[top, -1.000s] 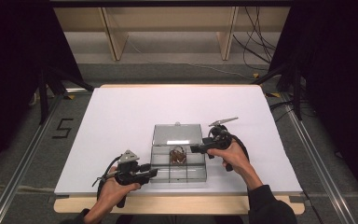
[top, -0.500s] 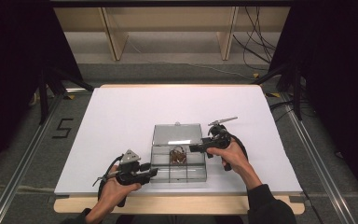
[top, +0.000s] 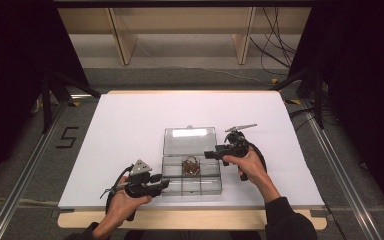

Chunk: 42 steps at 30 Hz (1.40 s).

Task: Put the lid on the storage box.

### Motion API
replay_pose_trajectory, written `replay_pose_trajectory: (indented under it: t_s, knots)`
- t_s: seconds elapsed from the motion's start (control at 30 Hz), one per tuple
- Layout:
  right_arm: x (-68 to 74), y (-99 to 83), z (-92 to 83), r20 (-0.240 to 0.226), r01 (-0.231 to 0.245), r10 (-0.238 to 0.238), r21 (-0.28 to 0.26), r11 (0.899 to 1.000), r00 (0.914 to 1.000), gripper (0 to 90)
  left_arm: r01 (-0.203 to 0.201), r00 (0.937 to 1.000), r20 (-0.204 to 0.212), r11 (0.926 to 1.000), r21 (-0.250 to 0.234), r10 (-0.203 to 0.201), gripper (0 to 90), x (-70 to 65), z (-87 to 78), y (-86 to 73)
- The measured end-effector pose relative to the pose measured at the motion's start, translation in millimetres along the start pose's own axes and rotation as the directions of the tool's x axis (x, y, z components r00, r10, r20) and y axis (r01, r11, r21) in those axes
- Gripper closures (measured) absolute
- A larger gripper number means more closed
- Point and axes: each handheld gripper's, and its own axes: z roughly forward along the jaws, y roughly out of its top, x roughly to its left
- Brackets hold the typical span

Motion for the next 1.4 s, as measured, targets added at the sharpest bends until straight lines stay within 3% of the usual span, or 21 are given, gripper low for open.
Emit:
replay_pose_trajectory:
  t_s: [0.07,0.1,0.13,0.2,0.23,0.27,0.33,0.37,0.43,0.5,0.53,0.6,0.73,0.77,0.97,1.1,1.13,1.2,1.23,1.33,1.4]
  knots:
    - [-0.8,0.2,-1.3,0.005,0.005,-0.005,-0.014,1.0,1.0,34.5,-0.008,1.0,0.002,1.0,-0.001,0.008,58.0,0.0,-0.3,0.2]
    - [-0.5,0.1,-1.1,-0.004,-0.019,0.019,-0.017,1.0,0.9998,35.4,-0.006,1.0,-0.003,1.0,0.0,0.006,58.0,-0.3,-0.1,0.3]
    - [-2.9,0.7,-1.9,0.012,0.01,-0.009,-0.027,1.0,0.9999,36.4,-0.008,0.9999,-0.008,1.0,0.002,0.008,58.0,-0.1,0.1,0.4]
    - [-4.4,0.9,-1.9,0.002,0.01,-0.01,-0.041,0.999,1.0,38.6,-0.023,0.9997,0.002,0.9997,0.007,0.023,58.1,0.6,-0.8,0.8]
    - [-3.3,0.9,-2.9,-0.01,-0.019,0.019,-0.038,0.999,0.9998,39.4,-0.007,1.0,-0.002,0.9999,-0.013,0.007,58.1,-1.0,0.6,0.6]
    - [-3.8,1.2,-3.0,-0.003,-0.025,0.025,-0.047,0.999,0.9997,40.2,-0.029,0.9996,-0.007,0.9996,0.0,0.029,58.2,0.0,-0.3,0.9]
    - [-2.6,1.9,-4.4,0.002,-0.027,0.027,-0.052,0.998,0.9996,42.1,-0.01,0.9999,-0.001,0.9997,-0.023,0.01,58.2,-1.1,1.4,0.7]
    - [-4.3,2.3,-5.0,0.003,-0.012,0.012,-0.07,0.997,0.9999,44.0,-0.029,0.9996,-0.002,0.9996,-0.002,0.029,58.2,0.7,-0.2,1.0]
    - [-5.4,2.9,-6.5,0.016,-0.009,0.011,-0.082,0.997,0.9998,45.3,-0.008,1.0,-0.002,0.9997,-0.023,0.008,58.3,-1.3,1.5,0.8]
    - [-5.3,3.7,-6.8,0.014,0.004,-0.002,-0.091,0.996,0.9999,47.3,-0.037,0.9993,-0.005,0.9993,0.0,0.037,58.3,1.1,-0.3,1.4]
    - [-5.0,4.2,-7.6,0.02,0.007,-0.005,-0.087,0.996,0.9998,48.3,-0.022,0.9997,-0.008,0.9997,-0.012,0.022,58.3,0.4,0.6,1.2]
    - [-4.9,4.6,-8.9,0.031,0.006,-0.003,-0.104,0.995,0.9995,52.1,-0.034,0.9994,-0.008,0.9994,-0.002,0.034,58.4,0.8,0.1,1.6]
    - [0.0,5.2,-12.9,0.024,-0.034,0.037,-0.123,0.992,0.999,59.2,-0.034,0.9994,-0.011,0.9994,-0.001,0.034,58.5,1.0,0.5,1.7]
    - [-2.4,6.0,-12.8,0.045,0.008,-0.002,-0.143,0.99,0.999,60.5,-0.037,0.9992,-0.013,0.9993,-0.002,0.037,58.6,1.1,0.6,1.8]
    - [1.6,8.4,-18.4,0.03,0.018,-0.012,-0.186,0.982,0.9995,66.5,-0.024,0.9996,-0.016,0.9997,-0.006,0.024,58.8,0.4,1.1,2.0]
    - [1.7,9.5,-20.7,0.041,0.055,-0.047,-0.21,0.976,0.998,69.5,-0.006,0.9998,-0.018,0.9999,-0.009,0.005,58.9,-0.3,1.2,1.8]
    - [3.6,9.7,-21.9,0.035,0.037,-0.031,-0.206,0.978,0.9989,70.1,-0.008,0.9998,-0.02,0.9999,-0.013,0.008,58.9,-0.4,1.1,1.9]
    - [3.7,10.6,-23.9,0.056,0.067,-0.057,-0.212,0.975,0.9968,71.3,-0.014,0.9998,-0.017,0.9998,-0.014,0.014,58.9,0.3,1.3,2.0]
    - [4.2,10.8,-24.5,0.032,0.054,-0.048,-0.222,0.974,0.9983,72.1,-0.011,0.9998,-0.016,0.9999,-0.011,0.01,58.8,0.3,1.2,1.8]
    - [5.0,11.2,-27.3,0.027,0.071,-0.067,-0.235,0.969,0.9974,74.3,-0.019,0.9996,-0.019,0.9997,-0.013,0.019,58.5,0.2,1.0,2.0]
    - [7.7,11.5,-30.2,0.013,0.052,-0.051,-0.237,0.97,0.9986,76.3,-0.01,0.9998,-0.018,0.9999,-0.013,0.01,58.7,0.1,0.9,1.8]
